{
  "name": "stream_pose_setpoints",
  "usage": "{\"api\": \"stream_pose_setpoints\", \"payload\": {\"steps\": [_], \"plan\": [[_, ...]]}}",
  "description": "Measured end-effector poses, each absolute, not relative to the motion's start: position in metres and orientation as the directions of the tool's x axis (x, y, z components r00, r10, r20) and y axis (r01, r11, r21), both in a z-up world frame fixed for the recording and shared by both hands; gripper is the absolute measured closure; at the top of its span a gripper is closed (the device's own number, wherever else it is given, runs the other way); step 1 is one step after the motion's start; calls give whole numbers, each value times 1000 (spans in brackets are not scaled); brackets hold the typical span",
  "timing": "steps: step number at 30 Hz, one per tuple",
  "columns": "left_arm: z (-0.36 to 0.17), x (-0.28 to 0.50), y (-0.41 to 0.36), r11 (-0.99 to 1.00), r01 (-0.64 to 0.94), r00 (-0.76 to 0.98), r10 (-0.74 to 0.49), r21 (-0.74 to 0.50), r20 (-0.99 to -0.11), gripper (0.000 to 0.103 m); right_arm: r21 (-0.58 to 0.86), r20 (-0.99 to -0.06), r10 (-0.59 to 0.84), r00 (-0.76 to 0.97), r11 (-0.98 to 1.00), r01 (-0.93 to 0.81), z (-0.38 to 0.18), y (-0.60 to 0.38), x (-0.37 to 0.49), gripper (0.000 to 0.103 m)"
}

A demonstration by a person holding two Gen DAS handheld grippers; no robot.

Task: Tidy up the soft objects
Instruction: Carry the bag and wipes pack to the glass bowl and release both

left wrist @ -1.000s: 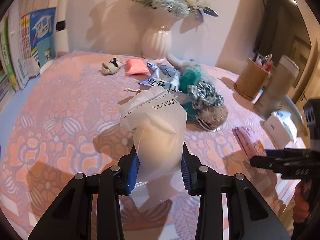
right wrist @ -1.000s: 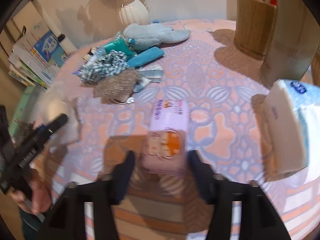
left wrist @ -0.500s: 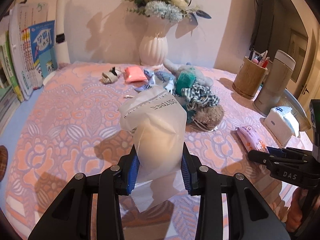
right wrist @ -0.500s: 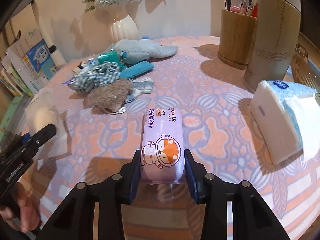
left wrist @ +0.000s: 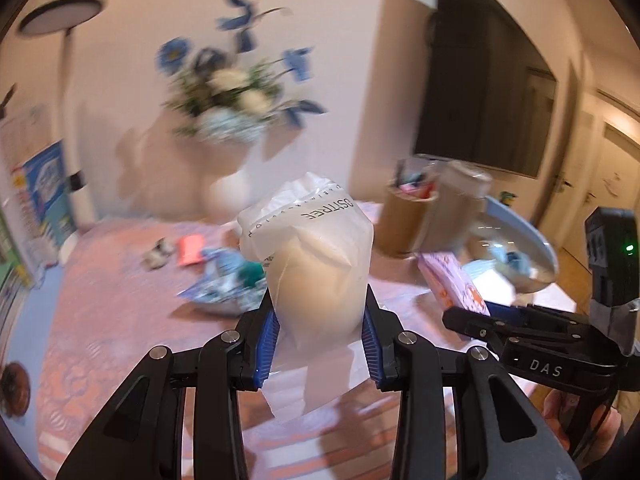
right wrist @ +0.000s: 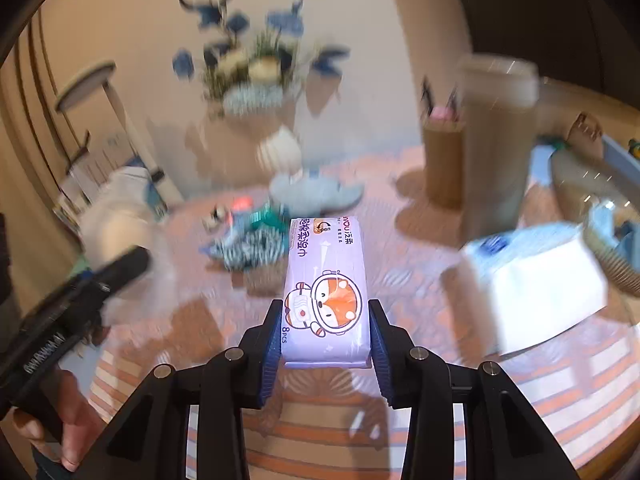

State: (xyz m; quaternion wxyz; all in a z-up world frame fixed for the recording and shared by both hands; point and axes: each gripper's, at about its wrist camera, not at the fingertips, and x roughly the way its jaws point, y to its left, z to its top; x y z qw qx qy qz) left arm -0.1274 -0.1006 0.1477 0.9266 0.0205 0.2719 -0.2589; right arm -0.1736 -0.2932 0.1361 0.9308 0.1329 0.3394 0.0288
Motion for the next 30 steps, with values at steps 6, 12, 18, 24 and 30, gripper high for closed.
{"api": "stream_pose_setpoints", "payload": {"steps": [6,12,18,24,30], "plan": [[183,-141,-167,804,593,696,-542,-48,-471,69,268,-551,66,832,958,102,172,-341,-207,64],[212,-158,-248,704,710,627,-636,-4,-450,69,291,-512,-43,858,931,221,186,-405,-231,64],[217,-157,-341,593,806,514,-698,1,-499,69,347,-524,-147,839,863,368,185,-487,-238,64],[193,-125,-420,530,843,388,-713,-87,-584,69,373,-575,-223,787,785,495,172,-566,-229,64],[158,-100,-483,577,814,402,-647,-71,-648,69,454,-623,-191,758,701,550,142,-629,-208,64]]}}
